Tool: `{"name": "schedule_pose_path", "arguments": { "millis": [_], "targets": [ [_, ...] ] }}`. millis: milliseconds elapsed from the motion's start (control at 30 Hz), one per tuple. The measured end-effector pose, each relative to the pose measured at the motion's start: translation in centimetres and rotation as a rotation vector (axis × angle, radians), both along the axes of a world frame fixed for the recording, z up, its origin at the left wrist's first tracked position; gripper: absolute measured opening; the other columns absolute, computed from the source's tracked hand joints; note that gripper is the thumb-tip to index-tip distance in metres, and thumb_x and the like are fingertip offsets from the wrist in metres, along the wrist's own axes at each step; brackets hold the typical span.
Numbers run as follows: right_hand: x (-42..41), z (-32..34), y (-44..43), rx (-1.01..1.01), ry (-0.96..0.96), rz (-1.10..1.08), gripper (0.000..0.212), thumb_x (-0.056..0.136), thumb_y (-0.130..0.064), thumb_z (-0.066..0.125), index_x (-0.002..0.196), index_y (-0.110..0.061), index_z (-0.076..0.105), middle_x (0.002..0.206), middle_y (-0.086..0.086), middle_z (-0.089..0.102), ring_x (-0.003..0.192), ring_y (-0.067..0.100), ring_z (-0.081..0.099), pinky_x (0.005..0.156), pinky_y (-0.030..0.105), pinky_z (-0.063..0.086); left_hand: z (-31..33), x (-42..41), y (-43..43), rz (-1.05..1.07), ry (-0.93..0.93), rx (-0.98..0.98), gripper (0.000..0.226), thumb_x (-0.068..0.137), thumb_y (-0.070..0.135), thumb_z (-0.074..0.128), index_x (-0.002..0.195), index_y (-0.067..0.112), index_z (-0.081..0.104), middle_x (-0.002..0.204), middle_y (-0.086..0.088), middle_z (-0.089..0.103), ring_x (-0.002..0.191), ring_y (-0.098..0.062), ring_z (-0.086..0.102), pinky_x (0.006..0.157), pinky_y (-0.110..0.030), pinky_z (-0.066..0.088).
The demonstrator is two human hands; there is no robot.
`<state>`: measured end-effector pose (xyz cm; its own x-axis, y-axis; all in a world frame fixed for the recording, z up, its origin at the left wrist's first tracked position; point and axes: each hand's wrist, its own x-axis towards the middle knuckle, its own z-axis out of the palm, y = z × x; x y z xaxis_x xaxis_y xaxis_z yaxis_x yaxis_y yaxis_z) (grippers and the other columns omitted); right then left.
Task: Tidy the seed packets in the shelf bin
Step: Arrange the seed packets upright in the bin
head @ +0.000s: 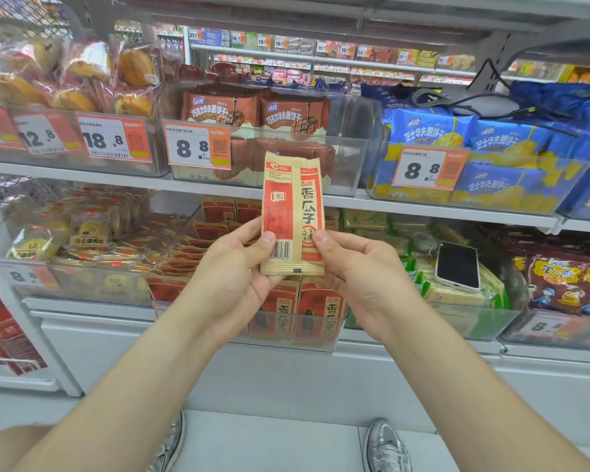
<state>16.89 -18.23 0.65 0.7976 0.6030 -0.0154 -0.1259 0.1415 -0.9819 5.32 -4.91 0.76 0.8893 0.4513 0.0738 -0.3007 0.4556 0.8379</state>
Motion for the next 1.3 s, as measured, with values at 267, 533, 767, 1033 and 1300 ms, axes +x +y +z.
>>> {"name": "schedule_pose_path", "arguments": {
  "millis": [267, 533, 767, 1033, 1300],
  "targets": [
    [0.1, 0.0, -0.2, -0.215, -0.151, 0.068, 0.025, 0.106, -0.036, 0.065, 0.118, -0.02, 0.079, 0.101, -0.001, 0.084, 0.092, 0.016, 0.078, 0.075, 0.028, 0.056, 0.6, -0.4, 0.1, -0.008, 0.087, 0.03, 0.036, 0.112, 0.001, 0.04, 0.14, 0.001, 0.063, 0.13, -0.018, 0.075, 0.122, -0.033, 0.073, 0.104, -0.047, 0.057],
    [0.8, 0.7, -1.8, -0.49, -0.396, 0.43, 0.019, 0.106, -0.019, 0.066, 0.113, -0.003, 0.075, 0.097, 0.01, 0.083, 0.093, 0.038, 0.079, 0.087, 0.047, 0.065, 0.8, -0.8, -0.6, 0.217, 0.379, 0.356, 0.034, 0.115, 0.047, 0.042, 0.123, 0.028, 0.07, 0.104, 0.0, 0.084, 0.095, -0.021, 0.082, 0.092, -0.049, 0.062],
    [0.5, 0.9, -2.3, -0.503, -0.373, 0.456, 0.022, 0.106, -0.028, 0.066, 0.121, -0.016, 0.076, 0.102, 0.001, 0.084, 0.095, 0.018, 0.081, 0.081, 0.031, 0.066, -0.1, -0.8, -1.3, 0.096, 0.392, 0.41, 0.03, 0.116, 0.035, 0.045, 0.126, 0.029, 0.072, 0.11, 0.0, 0.083, 0.101, -0.023, 0.081, 0.098, -0.057, 0.061],
    [0.2, 0.9, -1.5, -0.358, -0.325, 0.179, 0.019, 0.106, -0.031, 0.066, 0.116, -0.018, 0.076, 0.098, 0.003, 0.083, 0.085, 0.019, 0.082, 0.072, 0.035, 0.068, -0.3, -0.5, -1.8, 0.189, 0.305, 0.497, 0.026, 0.114, 0.022, 0.053, 0.126, 0.029, 0.074, 0.11, 0.003, 0.083, 0.101, -0.017, 0.081, 0.091, -0.046, 0.064],
    [0.1, 0.9, -1.6, -0.385, -0.403, 0.168, 0.016, 0.104, -0.03, 0.07, 0.105, -0.017, 0.08, 0.094, 0.001, 0.083, 0.083, 0.018, 0.081, 0.072, 0.037, 0.068, -0.5, -0.3, -2.0, 0.219, 0.296, 0.491, 0.025, 0.116, 0.021, 0.048, 0.126, 0.026, 0.071, 0.106, 0.002, 0.083, 0.096, -0.018, 0.082, 0.085, -0.043, 0.065]
  ]
}}
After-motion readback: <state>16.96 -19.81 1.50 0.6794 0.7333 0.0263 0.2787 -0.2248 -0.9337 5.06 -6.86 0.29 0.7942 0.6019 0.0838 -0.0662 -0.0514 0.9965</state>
